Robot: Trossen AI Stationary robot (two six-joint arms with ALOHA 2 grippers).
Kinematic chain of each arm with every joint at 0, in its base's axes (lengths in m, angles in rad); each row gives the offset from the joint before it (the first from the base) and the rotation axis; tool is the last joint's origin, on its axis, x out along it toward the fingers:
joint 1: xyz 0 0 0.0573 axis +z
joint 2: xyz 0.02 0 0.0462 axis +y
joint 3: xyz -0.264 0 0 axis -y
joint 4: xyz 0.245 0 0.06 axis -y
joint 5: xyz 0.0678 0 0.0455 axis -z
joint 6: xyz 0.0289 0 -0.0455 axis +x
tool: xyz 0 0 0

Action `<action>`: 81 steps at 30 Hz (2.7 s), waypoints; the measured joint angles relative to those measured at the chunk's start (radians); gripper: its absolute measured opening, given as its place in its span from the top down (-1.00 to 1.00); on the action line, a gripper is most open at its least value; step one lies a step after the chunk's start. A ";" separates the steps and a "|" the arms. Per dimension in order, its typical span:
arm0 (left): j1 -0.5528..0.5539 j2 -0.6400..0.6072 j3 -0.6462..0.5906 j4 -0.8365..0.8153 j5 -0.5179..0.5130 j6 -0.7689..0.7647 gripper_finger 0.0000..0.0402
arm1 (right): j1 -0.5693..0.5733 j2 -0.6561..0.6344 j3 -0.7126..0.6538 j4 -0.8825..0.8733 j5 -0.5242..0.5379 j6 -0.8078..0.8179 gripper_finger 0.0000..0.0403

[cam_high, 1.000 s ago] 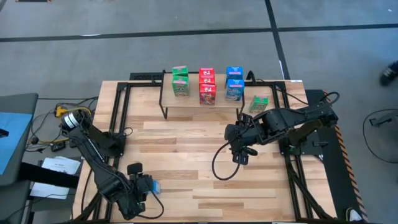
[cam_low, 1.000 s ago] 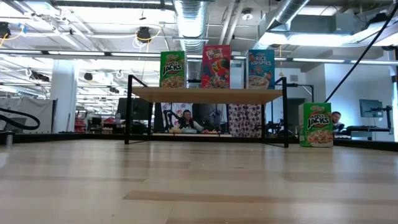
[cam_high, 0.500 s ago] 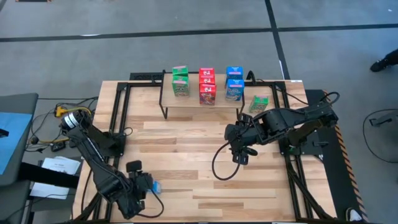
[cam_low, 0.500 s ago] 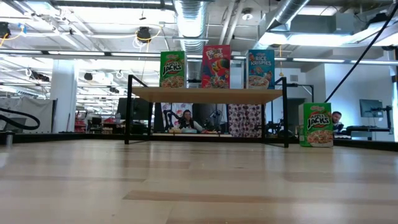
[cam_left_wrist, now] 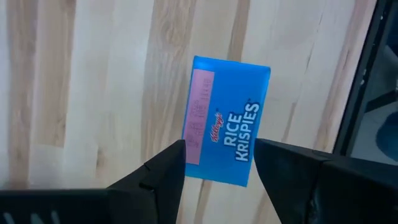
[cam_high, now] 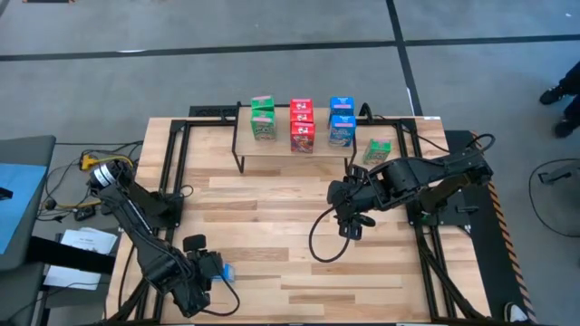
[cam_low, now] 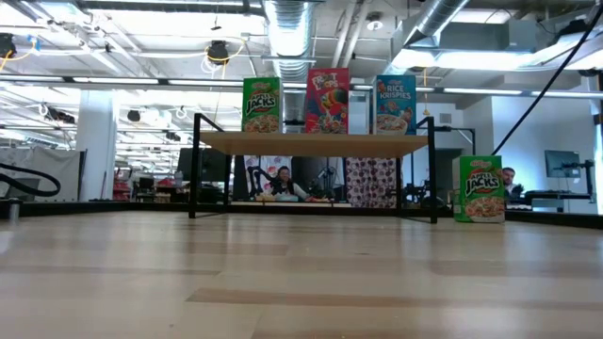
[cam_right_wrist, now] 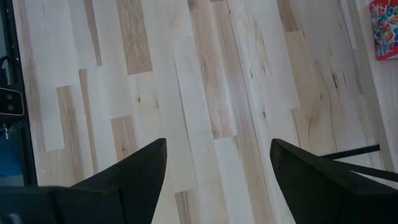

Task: Stack cereal on shelf
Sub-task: Put the blue cereal box on the shelf aligned with the other blue cereal boxes

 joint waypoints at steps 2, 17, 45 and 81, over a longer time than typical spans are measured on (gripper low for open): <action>0.010 0.000 0.000 -0.003 0.029 -0.001 0.11 | 0.000 0.000 0.000 0.000 0.000 0.000 -0.54; 0.063 0.000 0.000 -0.008 0.133 -0.010 0.11 | 0.000 0.000 0.000 0.000 -0.001 -0.001 -0.54; 0.063 0.000 0.000 0.018 0.053 0.128 0.11 | 0.000 0.000 0.000 0.003 0.000 0.002 -0.54; 0.042 0.005 -0.039 0.110 -0.001 0.144 0.34 | 0.001 0.000 0.000 0.004 0.000 0.002 -0.54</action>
